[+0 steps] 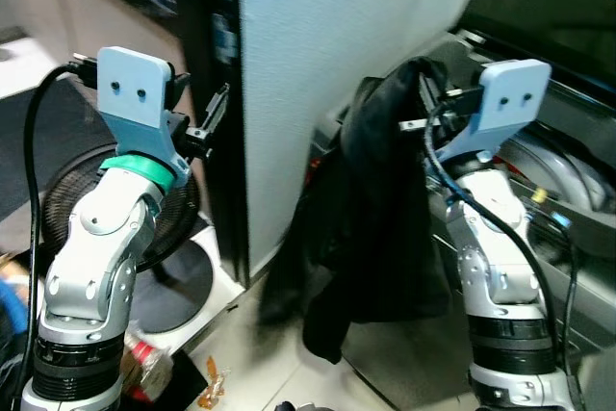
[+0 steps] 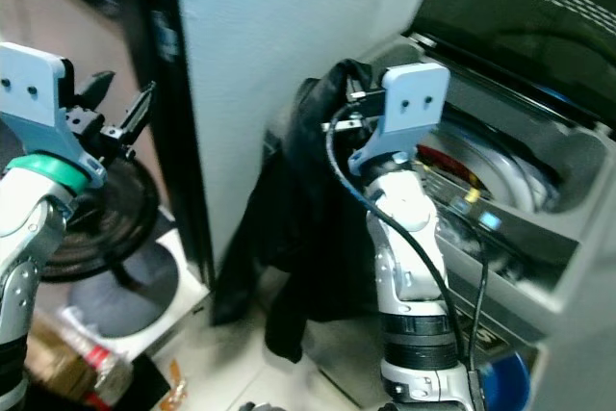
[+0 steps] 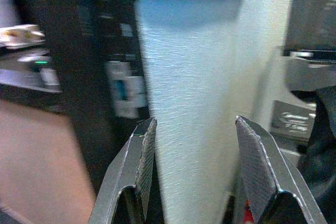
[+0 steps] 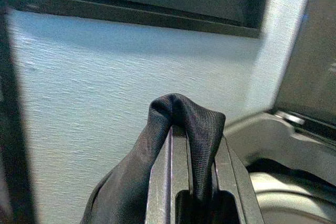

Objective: Clothes washing

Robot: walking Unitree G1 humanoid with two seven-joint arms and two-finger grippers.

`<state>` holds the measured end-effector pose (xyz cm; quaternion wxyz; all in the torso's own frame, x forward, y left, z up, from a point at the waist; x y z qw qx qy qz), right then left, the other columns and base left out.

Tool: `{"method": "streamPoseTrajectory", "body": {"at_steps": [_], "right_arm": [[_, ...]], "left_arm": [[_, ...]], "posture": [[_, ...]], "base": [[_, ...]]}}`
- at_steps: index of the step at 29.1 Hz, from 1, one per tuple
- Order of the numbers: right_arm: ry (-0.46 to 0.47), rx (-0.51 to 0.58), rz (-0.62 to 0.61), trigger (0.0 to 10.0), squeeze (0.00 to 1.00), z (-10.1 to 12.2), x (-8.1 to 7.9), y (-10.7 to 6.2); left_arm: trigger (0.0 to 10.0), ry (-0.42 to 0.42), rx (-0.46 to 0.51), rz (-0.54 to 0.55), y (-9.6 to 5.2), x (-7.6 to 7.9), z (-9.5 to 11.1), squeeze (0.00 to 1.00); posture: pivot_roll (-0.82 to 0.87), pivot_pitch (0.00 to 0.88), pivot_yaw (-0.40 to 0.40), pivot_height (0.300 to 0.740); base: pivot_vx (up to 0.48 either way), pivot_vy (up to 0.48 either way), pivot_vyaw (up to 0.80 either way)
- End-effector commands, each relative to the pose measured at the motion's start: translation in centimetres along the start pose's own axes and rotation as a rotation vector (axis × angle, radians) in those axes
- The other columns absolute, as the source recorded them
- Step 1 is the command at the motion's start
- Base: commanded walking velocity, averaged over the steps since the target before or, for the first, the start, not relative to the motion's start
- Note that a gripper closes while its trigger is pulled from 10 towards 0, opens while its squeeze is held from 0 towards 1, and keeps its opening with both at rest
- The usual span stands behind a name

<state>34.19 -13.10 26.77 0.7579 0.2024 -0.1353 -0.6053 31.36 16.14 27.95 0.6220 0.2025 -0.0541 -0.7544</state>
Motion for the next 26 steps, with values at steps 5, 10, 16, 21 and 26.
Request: {"method": "streamPoseTrajectory", "body": {"at_steps": [5, 10, 16, 21, 26], "right_arm": [[0.002, 0.072, -0.004, 10.0, 0.00, 1.53, 0.13, 0.53], [0.010, 0.074, -0.001, 9.9, 0.00, 1.48, -0.02, 0.64], [0.013, 0.065, -0.011, 9.8, 0.00, 1.26, 0.13, 0.66], [0.019, 0.061, -0.015, 9.8, 0.00, 1.16, 0.17, 0.69], [0.020, 0.063, -0.014, 9.9, 0.00, 1.14, 0.14, 0.73]], "left_arm": [[10.0, 0.000, 0.009, 0.006, 0.16, -0.05, 0.15, 0.00], [10.0, 0.002, 0.012, 0.011, 0.19, -0.13, 0.22, 0.00], [10.0, 0.001, 0.010, 0.009, 0.23, -0.03, 0.15, 0.00], [10.0, 0.002, 0.007, 0.009, 0.25, -0.02, 0.13, 0.00], [10.0, 0.003, 0.006, 0.009, 0.27, -0.05, 0.10, 0.00]], "posture": [[0.05, 0.000, -0.033, 0.740], [0.06, 0.000, -0.033, 0.740], [0.06, 0.000, -0.031, 0.740], [0.06, 0.000, -0.031, 0.740], [0.06, 0.000, -0.030, 0.740]], "base": [[0.000, 0.000, -0.80], [0.000, 0.000, -0.80], [0.000, 0.000, -0.80], [0.000, 0.000, -0.80], [0.000, 0.000, -0.80]]}}
Point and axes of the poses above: a point about 5 cm out from each wrist's last joint towards the gripper, its own y axis pointing out of the wrist towards the gripper, its own z axis along the axis of the wrist's last joint, x = y × z, the point moved 2 cm from there along y, pointing out of the wrist towards the gripper, and after that the axes turned 5 degrees about y, right-handed, at the moved point
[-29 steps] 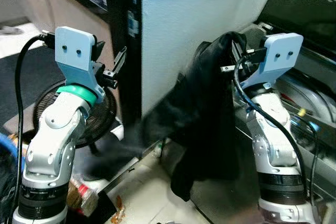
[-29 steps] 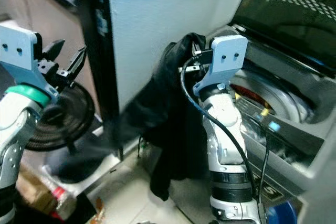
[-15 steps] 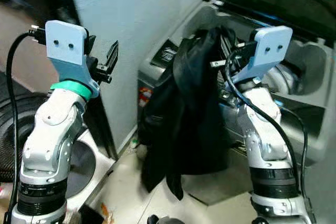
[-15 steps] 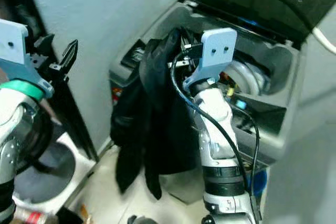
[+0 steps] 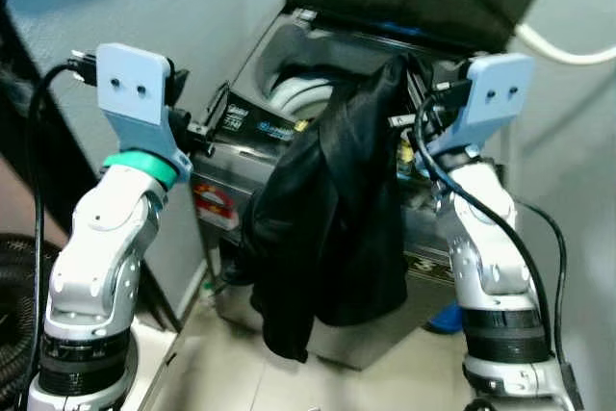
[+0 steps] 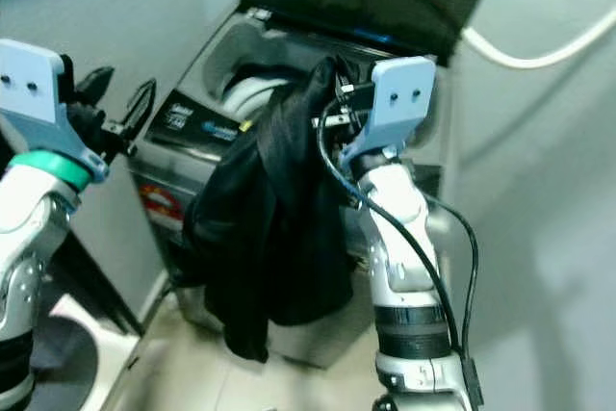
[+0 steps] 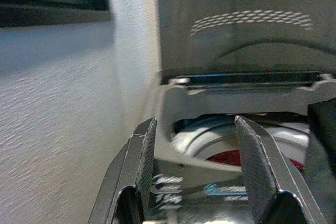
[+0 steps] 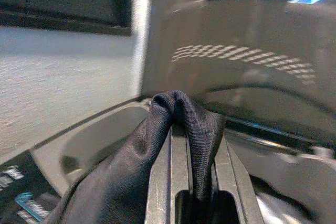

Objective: Clothes washing

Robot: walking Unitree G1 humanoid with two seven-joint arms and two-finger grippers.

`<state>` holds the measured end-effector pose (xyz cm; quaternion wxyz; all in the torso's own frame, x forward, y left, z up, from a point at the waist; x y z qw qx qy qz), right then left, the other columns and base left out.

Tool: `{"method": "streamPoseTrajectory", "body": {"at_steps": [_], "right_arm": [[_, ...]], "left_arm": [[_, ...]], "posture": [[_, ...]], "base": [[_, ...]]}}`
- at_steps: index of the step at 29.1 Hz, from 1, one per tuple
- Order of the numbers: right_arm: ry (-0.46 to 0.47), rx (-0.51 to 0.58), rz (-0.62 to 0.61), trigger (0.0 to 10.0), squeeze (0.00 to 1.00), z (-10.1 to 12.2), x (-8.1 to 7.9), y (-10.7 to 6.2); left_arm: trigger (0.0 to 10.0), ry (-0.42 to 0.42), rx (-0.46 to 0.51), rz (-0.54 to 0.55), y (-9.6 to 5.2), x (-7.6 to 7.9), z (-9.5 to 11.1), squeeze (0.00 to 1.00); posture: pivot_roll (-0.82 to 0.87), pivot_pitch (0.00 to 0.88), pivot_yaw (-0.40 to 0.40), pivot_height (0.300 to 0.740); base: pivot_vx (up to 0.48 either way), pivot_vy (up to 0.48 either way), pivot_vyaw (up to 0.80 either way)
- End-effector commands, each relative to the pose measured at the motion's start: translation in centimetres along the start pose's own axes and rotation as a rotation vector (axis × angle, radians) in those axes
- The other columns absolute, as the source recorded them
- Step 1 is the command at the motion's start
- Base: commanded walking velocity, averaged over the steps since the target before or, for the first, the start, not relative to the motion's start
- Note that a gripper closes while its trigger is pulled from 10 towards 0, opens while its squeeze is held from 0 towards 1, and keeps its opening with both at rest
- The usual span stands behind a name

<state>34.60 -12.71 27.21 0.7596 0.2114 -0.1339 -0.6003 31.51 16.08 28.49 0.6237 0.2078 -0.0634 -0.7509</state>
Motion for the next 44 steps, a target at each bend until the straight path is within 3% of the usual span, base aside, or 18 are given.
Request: {"method": "streamPoseTrajectory", "body": {"at_steps": [1, 10, 16, 20, 32, 44], "right_arm": [[0.006, 0.050, -0.020, 9.9, 0.00, 1.0, 0.4, 0.1], [0.015, 0.056, -0.007, 9.9, 0.00, 1.0, 0.1, 0.2], [0.071, 0.076, 0.205, 10.0, 0.00, 1.5, -3.0, 0.1], [0.076, 0.073, 0.238, 10.0, 0.00, 1.5, -3.7, 0.2], [0.068, 0.071, 0.208, 10.0, 0.00, 1.4, -3.4, 0.4], [0.063, 0.071, 0.189, 10.0, 0.00, 1.3, -2.9, 0.5]], "left_arm": [[10.0, 0.005, -0.015, -0.001, -0.1, 0.0, -0.4, 0.00], [10.0, 0.008, -0.012, 0.002, -0.1, 0.0, -0.3, 0.00], [10.0, 0.036, 0.031, 0.063, 0.1, -0.7, 0.2, 0.00], [10.0, 0.040, 0.031, 0.087, 0.1, -0.9, 0.3, 0.00], [10.0, 0.039, 0.023, 0.088, 0.1, -0.9, 0.2, 0.00], [10.0, 0.034, 0.031, 0.049, 0.2, -0.3, 0.3, 0.00]], "posture": [[0.06, 0.000, -0.030, 0.740], [0.06, 0.000, -0.030, 0.740], [0.06, 0.000, -0.030, 0.740], [0.07, 0.000, -0.034, 0.740], [0.07, 0.000, -0.034, 0.740], [0.07, 0.000, -0.033, 0.740]], "base": [[0.000, 0.000, -0.80], [0.000, 0.000, -0.80], [0.117, 0.000, -0.27], [0.412, 0.000, 0.00], [0.409, 0.000, 0.00], [0.000, 0.000, 0.00]]}}
Point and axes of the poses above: a point about 5 cm out from each wrist's last joint towards the gripper, its own y axis pointing out of the wrist towards the gripper, its own z axis along the axis of the wrist's last joint, x = y × z, the point moved 2 cm from there along y, pointing out of the wrist towards the gripper, and after that the axes turned 5 degrees about y, right-handed, at the moved point
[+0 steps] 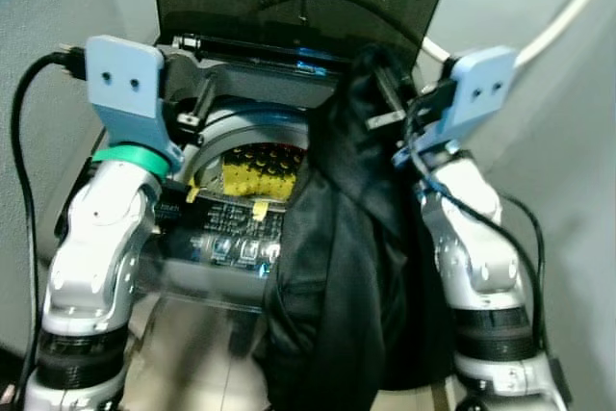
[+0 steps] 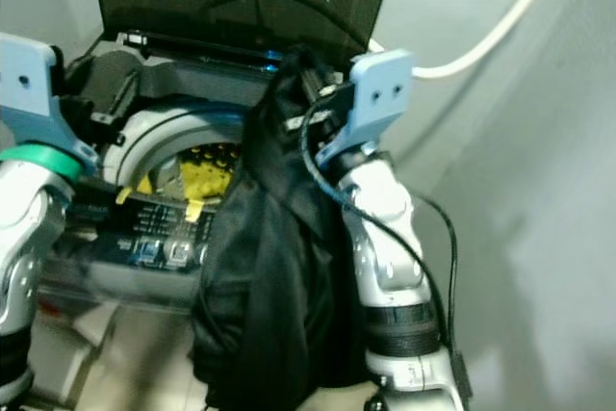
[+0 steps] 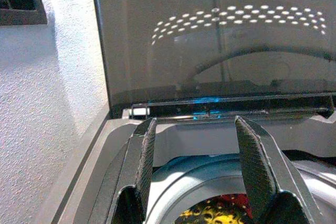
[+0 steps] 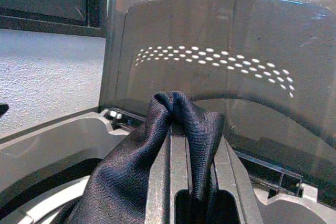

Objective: Clothes washing

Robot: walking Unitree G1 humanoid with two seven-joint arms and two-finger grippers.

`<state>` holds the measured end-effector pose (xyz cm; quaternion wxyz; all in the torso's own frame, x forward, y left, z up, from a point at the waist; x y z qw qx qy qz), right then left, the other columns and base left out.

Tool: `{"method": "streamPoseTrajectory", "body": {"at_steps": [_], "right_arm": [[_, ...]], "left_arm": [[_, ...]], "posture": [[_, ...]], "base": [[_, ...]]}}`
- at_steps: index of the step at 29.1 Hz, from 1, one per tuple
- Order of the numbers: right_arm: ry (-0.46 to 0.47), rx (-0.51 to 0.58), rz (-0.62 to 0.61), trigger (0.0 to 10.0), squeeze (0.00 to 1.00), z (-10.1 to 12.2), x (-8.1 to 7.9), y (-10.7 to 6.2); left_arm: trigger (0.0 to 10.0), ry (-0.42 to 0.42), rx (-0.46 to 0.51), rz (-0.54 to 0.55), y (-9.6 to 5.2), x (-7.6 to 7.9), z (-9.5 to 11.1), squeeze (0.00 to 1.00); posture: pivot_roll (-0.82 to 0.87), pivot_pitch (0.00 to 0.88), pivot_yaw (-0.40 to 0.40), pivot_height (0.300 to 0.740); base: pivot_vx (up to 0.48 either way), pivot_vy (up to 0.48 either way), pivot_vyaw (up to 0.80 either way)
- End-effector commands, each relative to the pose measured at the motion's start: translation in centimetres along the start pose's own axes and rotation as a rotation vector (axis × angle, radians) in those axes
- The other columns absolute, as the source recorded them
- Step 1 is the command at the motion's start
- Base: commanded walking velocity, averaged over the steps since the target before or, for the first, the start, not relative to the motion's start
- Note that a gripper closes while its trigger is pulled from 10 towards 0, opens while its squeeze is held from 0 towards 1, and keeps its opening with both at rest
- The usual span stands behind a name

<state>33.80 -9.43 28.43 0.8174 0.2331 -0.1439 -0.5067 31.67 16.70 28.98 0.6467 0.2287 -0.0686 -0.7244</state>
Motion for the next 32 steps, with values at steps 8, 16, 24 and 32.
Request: {"method": "streamPoseTrajectory", "body": {"at_steps": [8, 16, 24, 32], "right_arm": [[0.080, 0.033, 0.085, 10.0, 0.00, 0.9, -0.9, 0.1], [0.102, 0.099, 0.216, 10.0, 0.00, 3.3, -2.4, 1.1], [0.102, 0.109, 0.112, 10.0, 0.00, 3.2, -1.0, 1.8], [0.116, 0.088, 0.093, 10.0, 0.00, 2.8, -0.6, 1.6]], "left_arm": [[10.0, -0.049, 0.028, -0.046, 0.1, 0.8, 0.7, 0.00], [10.0, -0.029, 0.040, -0.112, -0.2, 1.6, 0.8, 0.00], [10.0, -0.035, 0.026, -0.094, -0.4, 1.5, 0.6, 0.00], [10.0, -0.043, 0.018, -0.078, -0.2, 1.0, 0.6, 0.00]], "posture": [[0.07, 0.000, -0.030, 0.740], [0.07, 0.000, -0.030, 0.740], [0.08, 0.000, -0.037, 0.740], [0.08, 0.000, -0.033, 0.740]], "base": [[0.000, 0.000, 0.00], [0.000, 0.000, 0.00], [0.000, 0.000, 0.00], [0.000, 0.437, 0.00]]}}
Point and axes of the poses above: a point about 5 cm out from each wrist's last joint towards the gripper, its own y axis pointing out of the wrist towards the gripper, its own z axis along the axis of the wrist's last joint, x = y × z, the point moved 2 cm from there along y, pointing out of the wrist towards the gripper, and after that the axes turned 5 degrees about y, right-handed, at the moved point
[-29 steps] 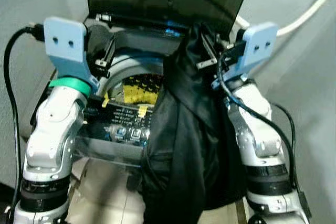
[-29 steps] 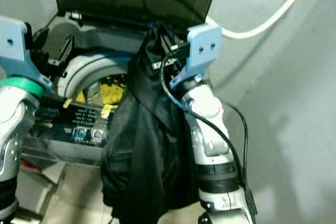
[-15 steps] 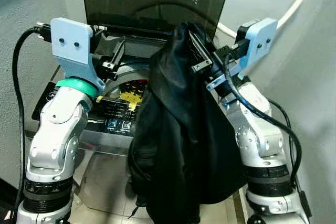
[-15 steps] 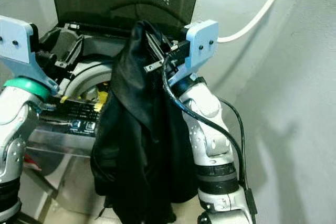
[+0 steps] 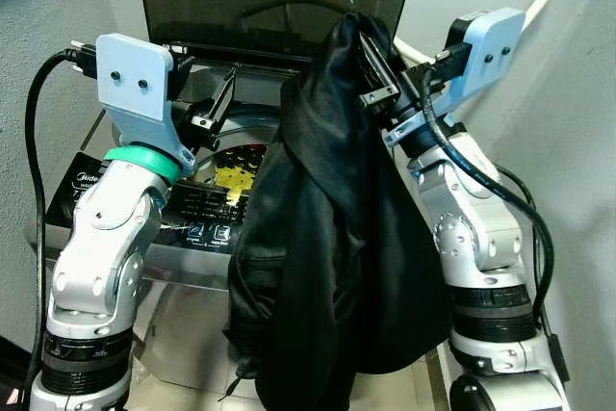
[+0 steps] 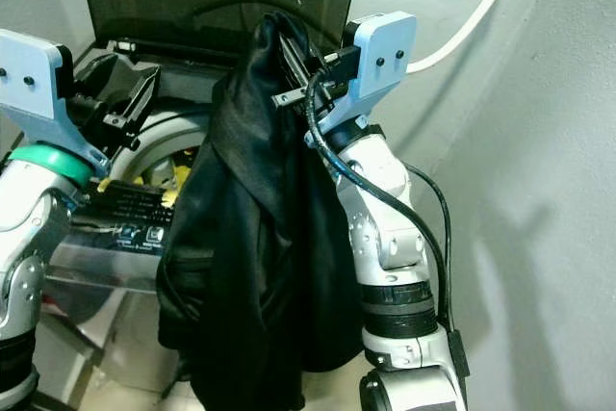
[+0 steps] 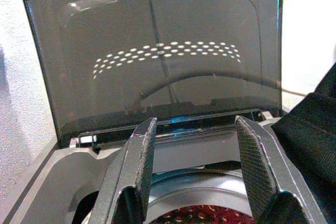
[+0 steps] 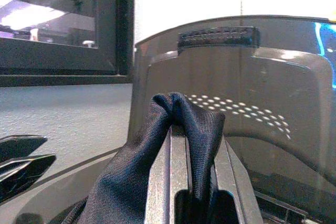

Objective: Clothes washing

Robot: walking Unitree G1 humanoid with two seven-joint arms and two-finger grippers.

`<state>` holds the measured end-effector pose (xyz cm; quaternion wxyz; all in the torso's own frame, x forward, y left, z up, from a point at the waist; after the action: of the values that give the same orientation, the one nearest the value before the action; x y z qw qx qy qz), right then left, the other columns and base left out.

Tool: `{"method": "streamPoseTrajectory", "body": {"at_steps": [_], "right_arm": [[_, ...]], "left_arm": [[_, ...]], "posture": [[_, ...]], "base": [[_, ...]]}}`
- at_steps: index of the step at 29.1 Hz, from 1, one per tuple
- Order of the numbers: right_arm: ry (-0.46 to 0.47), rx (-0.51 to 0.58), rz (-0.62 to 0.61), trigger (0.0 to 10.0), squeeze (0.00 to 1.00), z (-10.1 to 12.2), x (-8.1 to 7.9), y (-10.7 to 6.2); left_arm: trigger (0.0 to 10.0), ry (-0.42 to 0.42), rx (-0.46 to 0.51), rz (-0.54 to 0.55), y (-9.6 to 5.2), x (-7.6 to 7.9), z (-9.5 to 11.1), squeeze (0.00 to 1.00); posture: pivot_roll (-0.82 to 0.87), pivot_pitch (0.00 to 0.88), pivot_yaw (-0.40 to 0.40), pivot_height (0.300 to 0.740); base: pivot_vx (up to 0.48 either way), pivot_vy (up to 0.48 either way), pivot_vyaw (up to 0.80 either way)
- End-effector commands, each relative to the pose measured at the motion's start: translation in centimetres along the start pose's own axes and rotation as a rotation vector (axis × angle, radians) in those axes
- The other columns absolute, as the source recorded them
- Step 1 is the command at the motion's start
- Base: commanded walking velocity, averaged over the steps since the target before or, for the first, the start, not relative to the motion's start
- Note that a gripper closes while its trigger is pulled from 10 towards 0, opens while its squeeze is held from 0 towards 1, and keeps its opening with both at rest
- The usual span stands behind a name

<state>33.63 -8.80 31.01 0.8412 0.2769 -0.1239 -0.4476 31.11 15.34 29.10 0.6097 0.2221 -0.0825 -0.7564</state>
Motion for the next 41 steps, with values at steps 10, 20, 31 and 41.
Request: {"method": "streamPoseTrajectory", "body": {"at_steps": [10, 20, 31, 41], "right_arm": [[0.005, 0.025, -0.012, 10.0, 0.00, 0.5, 0.0, 0.2], [0.004, 0.021, -0.018, 10.0, 0.00, 0.3, 0.0, 0.1], [-0.022, 0.092, 0.057, 10.0, 0.00, 2.4, -0.4, 1.5], [0.050, 0.319, 0.215, 10.0, 0.00, 9.1, -1.8, 5.6]], "left_arm": [[10.0, 0.020, -0.008, 0.013, 0.0, -0.4, 0.0, 0.00], [10.0, 0.022, -0.011, 0.006, 0.0, -0.2, 0.0, 0.00], [10.0, -0.045, 0.021, -0.332, -1.6, 1.3, 1.8, 0.00], [10.0, -0.289, 0.059, -0.729, -4.7, 4.7, 3.6, 0.00]], "posture": [[0.08, 0.000, -0.030, 0.740], [0.08, 0.000, -0.027, 0.740], [0.09, 0.007, -0.029, 0.740], [0.09, 0.024, -0.030, 0.740]], "base": [[0.000, 0.288, 0.00], [0.000, 0.000, 0.00], [0.000, 0.000, 0.00], [0.000, 0.000, 0.00]]}}
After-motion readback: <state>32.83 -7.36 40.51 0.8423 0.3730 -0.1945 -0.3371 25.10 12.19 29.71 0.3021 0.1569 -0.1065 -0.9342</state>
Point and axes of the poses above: a point about 5 cm out from each wrist's last joint towards the gripper, its own y axis pointing out of the wrist towards the gripper, its own z axis along the axis of the wrist's last joint, x = y × z, the point moved 2 cm from there along y, pointing out of the wrist towards the gripper, and after that the axes turned 5 degrees about y, right-handed, at the moved point
